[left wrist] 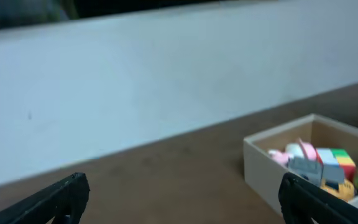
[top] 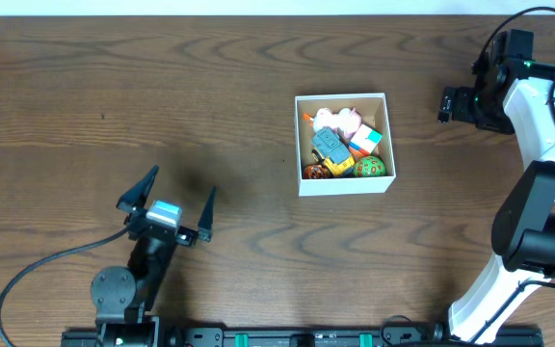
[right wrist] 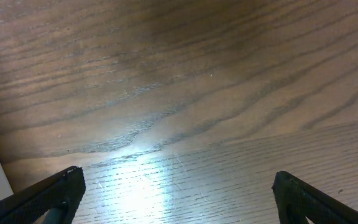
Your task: Pack container
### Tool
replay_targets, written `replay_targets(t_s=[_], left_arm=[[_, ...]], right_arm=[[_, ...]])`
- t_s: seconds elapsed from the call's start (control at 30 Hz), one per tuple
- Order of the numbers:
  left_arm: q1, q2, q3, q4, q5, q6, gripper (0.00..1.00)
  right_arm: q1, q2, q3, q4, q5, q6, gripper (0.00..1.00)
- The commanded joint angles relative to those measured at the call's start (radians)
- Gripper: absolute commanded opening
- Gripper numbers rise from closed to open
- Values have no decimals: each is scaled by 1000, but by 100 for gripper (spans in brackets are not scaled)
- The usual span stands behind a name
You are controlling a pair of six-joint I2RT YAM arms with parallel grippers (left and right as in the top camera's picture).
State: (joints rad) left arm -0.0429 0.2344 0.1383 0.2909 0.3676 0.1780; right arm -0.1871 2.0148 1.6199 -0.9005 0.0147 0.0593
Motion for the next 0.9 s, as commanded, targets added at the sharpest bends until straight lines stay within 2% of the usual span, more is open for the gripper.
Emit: replay_targets(t_s=[0.0, 0.4, 0.73, 0.87], left_arm=[[8, -50, -6, 12, 10, 10, 98], [34, -234, -6, 33, 10, 13, 98], [34, -233, -41, 1, 6, 118, 98], [34, -233, -101, -12, 6, 117, 98]], right_arm=[[-9, 0, -5, 0, -4, -9, 99], [-9, 0, -5, 0, -4, -9, 99], [-9, 0, -5, 0, -4, -9, 99], [-9, 0, -5, 0, -4, -9, 99]])
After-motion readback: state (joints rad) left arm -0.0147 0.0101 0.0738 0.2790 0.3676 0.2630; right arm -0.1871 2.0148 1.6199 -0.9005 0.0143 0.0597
